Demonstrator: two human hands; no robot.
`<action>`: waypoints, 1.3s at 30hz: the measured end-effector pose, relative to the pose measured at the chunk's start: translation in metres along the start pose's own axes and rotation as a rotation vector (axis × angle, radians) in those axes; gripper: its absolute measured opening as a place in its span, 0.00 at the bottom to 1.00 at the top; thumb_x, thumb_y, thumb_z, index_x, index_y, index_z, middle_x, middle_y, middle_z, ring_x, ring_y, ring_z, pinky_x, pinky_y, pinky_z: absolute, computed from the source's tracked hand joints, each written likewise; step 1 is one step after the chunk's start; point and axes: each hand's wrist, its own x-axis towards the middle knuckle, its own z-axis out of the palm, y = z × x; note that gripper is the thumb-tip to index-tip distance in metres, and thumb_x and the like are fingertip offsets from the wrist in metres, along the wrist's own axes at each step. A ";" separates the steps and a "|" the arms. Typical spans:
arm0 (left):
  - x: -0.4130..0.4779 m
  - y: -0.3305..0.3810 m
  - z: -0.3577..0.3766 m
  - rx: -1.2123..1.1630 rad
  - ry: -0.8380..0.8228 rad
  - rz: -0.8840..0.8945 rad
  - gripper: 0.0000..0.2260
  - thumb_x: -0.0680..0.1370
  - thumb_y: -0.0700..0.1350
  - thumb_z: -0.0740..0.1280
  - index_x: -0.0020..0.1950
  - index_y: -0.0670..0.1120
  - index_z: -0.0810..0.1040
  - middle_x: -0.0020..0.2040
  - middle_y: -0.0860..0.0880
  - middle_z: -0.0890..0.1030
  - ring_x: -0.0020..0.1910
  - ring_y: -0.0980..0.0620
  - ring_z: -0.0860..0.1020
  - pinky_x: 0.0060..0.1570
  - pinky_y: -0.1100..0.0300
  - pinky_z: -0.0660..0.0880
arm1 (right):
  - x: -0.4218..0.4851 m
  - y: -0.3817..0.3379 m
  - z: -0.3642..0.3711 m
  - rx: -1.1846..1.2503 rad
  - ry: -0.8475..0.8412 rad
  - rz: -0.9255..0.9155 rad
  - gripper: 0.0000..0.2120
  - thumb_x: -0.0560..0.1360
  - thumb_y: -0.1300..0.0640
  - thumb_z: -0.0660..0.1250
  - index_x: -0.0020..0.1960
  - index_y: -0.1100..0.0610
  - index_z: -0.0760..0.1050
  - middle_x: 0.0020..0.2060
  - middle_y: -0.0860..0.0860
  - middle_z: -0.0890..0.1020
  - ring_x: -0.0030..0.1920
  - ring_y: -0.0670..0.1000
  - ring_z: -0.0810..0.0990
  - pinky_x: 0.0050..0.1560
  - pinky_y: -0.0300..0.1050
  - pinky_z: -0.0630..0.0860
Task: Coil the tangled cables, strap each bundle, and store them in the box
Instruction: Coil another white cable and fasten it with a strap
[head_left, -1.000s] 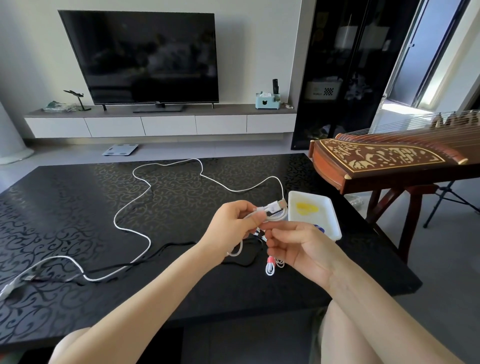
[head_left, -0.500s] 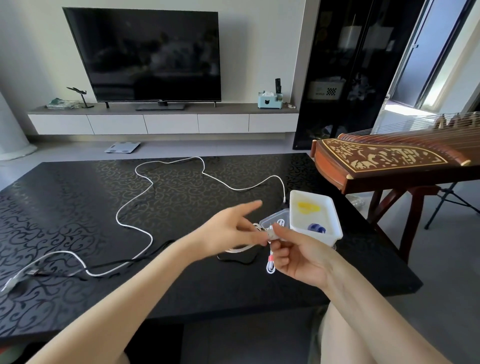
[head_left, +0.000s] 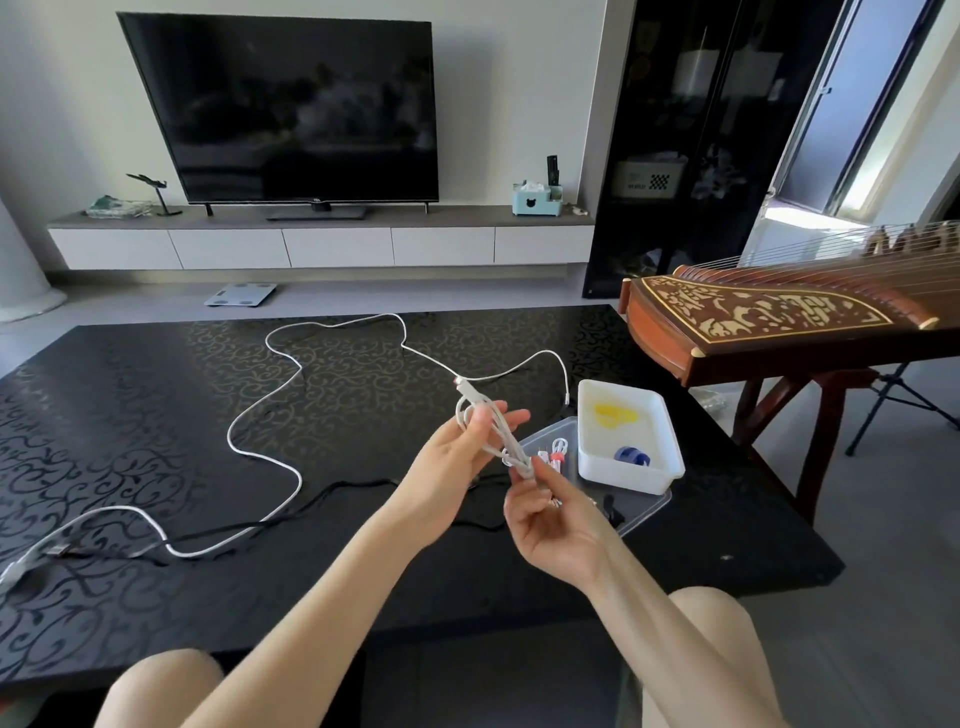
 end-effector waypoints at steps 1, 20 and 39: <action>0.005 0.001 0.004 -0.037 0.031 -0.008 0.17 0.80 0.52 0.57 0.60 0.42 0.74 0.53 0.48 0.84 0.57 0.53 0.79 0.56 0.61 0.76 | 0.002 0.001 -0.001 0.005 0.001 -0.002 0.10 0.66 0.64 0.71 0.45 0.67 0.78 0.29 0.52 0.74 0.24 0.45 0.72 0.22 0.34 0.71; 0.039 0.002 -0.046 0.320 0.228 -0.121 0.14 0.77 0.53 0.65 0.39 0.44 0.75 0.28 0.51 0.75 0.28 0.55 0.74 0.35 0.58 0.78 | 0.030 -0.203 -0.037 -2.680 1.076 -0.570 0.16 0.77 0.60 0.62 0.63 0.54 0.75 0.60 0.54 0.79 0.60 0.57 0.75 0.53 0.45 0.73; 0.038 -0.027 -0.043 0.203 0.142 -0.341 0.05 0.79 0.34 0.62 0.43 0.38 0.73 0.33 0.45 0.82 0.32 0.46 0.82 0.40 0.53 0.81 | 0.019 -0.140 -0.067 -2.851 0.739 -0.483 0.14 0.76 0.49 0.64 0.60 0.50 0.75 0.53 0.48 0.81 0.55 0.52 0.77 0.50 0.41 0.72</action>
